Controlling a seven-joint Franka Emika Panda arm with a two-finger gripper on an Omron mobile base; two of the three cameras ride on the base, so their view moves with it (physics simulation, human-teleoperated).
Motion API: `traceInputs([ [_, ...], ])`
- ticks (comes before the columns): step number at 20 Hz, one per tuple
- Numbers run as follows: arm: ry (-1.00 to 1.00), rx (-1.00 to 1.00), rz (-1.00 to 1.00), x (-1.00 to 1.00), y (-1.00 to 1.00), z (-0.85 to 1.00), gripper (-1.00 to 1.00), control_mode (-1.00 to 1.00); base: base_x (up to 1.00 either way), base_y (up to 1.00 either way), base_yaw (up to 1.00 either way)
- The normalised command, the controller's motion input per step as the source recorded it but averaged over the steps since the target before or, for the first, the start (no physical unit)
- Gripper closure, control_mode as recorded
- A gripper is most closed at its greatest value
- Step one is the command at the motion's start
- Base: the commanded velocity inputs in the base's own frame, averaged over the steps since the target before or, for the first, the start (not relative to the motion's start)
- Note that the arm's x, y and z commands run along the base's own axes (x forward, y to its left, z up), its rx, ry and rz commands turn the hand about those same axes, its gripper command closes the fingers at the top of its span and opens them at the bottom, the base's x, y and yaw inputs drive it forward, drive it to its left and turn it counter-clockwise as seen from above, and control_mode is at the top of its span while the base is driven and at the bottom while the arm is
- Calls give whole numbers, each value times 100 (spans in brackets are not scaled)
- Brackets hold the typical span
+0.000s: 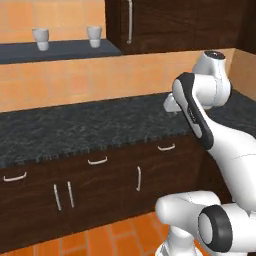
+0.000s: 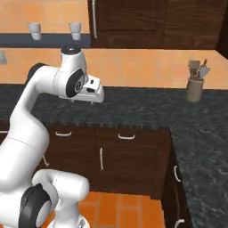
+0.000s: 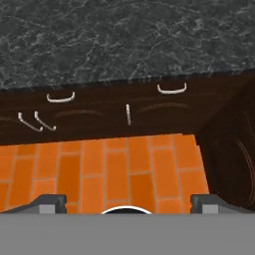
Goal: Navigate to the oven.
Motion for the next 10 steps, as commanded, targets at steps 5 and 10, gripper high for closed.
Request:
traceInputs([
  [5,0,0,0,0,0,0,-100,100,0,24,91],
  [10,0,0,0,0,0,0,-100,100,0,20,93],
])
